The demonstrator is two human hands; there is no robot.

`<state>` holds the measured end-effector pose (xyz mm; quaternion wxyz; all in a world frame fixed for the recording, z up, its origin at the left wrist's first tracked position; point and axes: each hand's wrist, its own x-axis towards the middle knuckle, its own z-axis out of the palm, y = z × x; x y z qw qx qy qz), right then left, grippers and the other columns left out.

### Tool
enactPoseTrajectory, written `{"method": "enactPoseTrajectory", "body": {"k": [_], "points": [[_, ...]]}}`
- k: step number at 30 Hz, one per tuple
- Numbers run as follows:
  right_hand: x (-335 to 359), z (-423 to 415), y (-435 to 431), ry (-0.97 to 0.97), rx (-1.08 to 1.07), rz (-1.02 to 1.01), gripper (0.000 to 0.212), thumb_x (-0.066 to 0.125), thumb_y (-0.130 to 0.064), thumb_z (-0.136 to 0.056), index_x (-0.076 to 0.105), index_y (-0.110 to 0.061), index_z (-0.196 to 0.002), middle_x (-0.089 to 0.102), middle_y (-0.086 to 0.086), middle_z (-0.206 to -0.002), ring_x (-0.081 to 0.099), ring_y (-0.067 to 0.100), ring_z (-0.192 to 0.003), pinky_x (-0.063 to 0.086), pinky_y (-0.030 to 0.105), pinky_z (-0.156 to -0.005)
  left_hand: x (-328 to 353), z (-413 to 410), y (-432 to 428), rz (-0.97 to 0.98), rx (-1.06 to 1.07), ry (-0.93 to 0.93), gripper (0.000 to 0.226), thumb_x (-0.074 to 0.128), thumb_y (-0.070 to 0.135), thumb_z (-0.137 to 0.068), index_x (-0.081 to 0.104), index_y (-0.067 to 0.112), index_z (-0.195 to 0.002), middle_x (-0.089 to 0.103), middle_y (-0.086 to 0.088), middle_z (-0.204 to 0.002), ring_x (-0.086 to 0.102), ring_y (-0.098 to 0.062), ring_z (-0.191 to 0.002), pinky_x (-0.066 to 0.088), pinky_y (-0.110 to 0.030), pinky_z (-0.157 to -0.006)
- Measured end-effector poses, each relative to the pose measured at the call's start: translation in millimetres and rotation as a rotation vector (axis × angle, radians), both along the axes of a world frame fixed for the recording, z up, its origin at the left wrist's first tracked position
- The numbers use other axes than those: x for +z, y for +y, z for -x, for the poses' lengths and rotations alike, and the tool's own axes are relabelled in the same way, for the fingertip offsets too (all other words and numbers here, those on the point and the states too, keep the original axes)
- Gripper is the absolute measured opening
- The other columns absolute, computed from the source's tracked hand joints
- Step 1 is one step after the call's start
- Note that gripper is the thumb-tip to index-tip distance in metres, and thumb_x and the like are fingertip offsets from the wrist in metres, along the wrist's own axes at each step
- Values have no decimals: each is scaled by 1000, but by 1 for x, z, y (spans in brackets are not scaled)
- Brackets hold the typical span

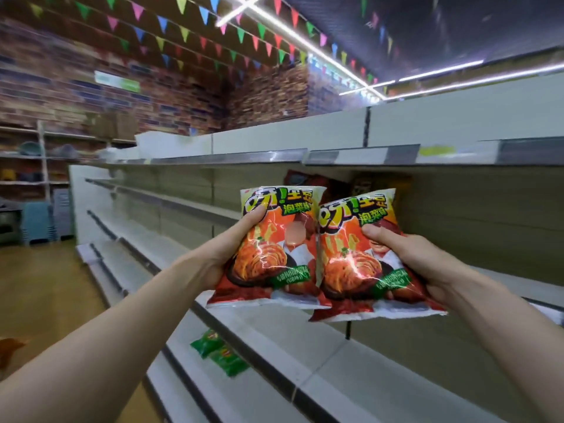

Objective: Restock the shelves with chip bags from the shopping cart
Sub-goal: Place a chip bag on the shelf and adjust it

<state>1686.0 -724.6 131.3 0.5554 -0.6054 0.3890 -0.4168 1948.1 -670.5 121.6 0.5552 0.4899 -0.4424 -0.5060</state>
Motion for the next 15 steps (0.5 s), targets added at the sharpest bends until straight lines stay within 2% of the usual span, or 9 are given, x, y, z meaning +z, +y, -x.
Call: {"method": "enactPoseTrajectory", "body": {"k": [3,7,9,12,15], "points": [[3,34,-5,7,-58,-2,37,72,-33,-82,69,-1,-99,75,17,-84,72,27,-62,56,29,-48,4,28,-27,-8,-60,-8,55,65,60,-64,72,16,-95,75,-8,-88,71,-22,-68,60,-35,-67],[5,66,-14,35,-145,14,40,72,-35,-80,69,-2,-102,75,17,-85,72,28,-64,56,28,-47,9,55,-63,0,-132,-20,62,68,60,-63,70,16,-107,75,-7,-95,72,-21,-73,60,-33,-70],[6,75,-20,34,-181,10,42,72,-36,-78,69,-3,-103,75,17,-86,73,29,-67,57,29,-50,12,62,-80,11,-157,-31,61,69,60,-62,71,17,-104,75,-6,-95,72,-20,-73,59,-31,-70],[8,83,-32,48,-234,6,44,72,-38,-77,69,-3,-103,75,18,-88,72,30,-71,58,30,-56,19,68,-103,37,-179,-50,46,65,58,-73,71,17,-93,75,-5,-86,72,-18,-67,59,-28,-63],[8,83,-42,26,-261,1,46,73,-38,-72,70,-3,-101,74,19,-89,72,29,-68,58,30,-54,27,70,-129,40,-193,-104,45,64,59,-75,70,18,-91,75,-4,-84,71,-17,-67,57,-28,-64]]}}
